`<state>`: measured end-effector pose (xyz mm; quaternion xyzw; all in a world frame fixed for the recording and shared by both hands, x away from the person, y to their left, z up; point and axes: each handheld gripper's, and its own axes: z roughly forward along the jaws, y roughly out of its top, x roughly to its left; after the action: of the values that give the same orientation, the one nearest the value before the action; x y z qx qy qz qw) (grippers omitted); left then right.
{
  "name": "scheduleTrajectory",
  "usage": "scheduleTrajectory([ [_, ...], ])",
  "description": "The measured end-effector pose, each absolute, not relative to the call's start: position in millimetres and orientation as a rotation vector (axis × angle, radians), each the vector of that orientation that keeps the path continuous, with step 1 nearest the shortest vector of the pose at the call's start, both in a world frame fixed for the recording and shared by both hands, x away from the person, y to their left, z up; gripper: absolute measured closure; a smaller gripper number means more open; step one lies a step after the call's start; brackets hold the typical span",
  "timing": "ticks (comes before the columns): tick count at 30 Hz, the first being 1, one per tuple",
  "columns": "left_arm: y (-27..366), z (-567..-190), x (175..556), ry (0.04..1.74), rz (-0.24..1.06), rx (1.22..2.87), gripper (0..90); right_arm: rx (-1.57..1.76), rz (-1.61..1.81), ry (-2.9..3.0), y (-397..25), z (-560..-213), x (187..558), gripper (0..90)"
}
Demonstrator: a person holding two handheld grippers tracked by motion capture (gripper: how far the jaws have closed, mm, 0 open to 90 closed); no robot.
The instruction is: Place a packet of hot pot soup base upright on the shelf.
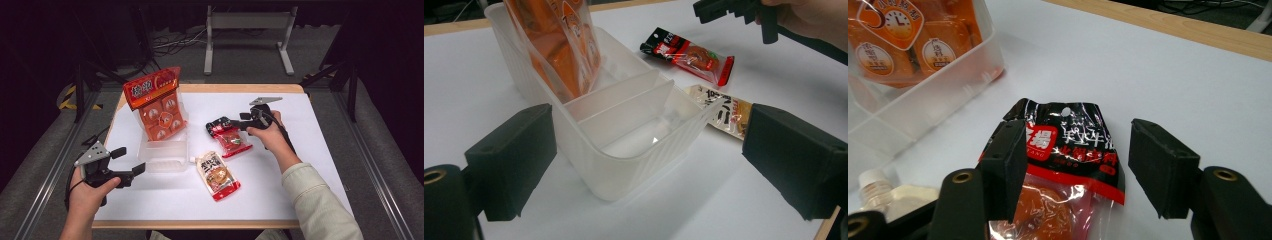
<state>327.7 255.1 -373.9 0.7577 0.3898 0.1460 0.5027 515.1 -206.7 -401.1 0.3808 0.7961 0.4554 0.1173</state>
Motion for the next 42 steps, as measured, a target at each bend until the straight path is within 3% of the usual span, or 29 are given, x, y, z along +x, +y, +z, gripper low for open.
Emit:
scheduleTrajectory([
  [35,256.5,-375.4,329.2,0.962,0.36,1.853,7.7,1.249,1.186,2.439,-181.5,-440.2,551.1,26.9],
  [38,256.2,-374.4,329.0,0.957,0.362,1.857,7.8,1.221,1.158,2.44,-179.0,-440.2,550.2,29.6],
  [40,255.5,-374.5,328.9,0.954,0.363,1.86,7.8,1.196,1.141,2.458,-177.3,-439.1,548.4,39.6],
  [42,255.2,-374.5,329.2,0.958,0.354,1.86,7.9,1.169,1.115,2.473,-174.9,-438.0,546.8,43.8],
])
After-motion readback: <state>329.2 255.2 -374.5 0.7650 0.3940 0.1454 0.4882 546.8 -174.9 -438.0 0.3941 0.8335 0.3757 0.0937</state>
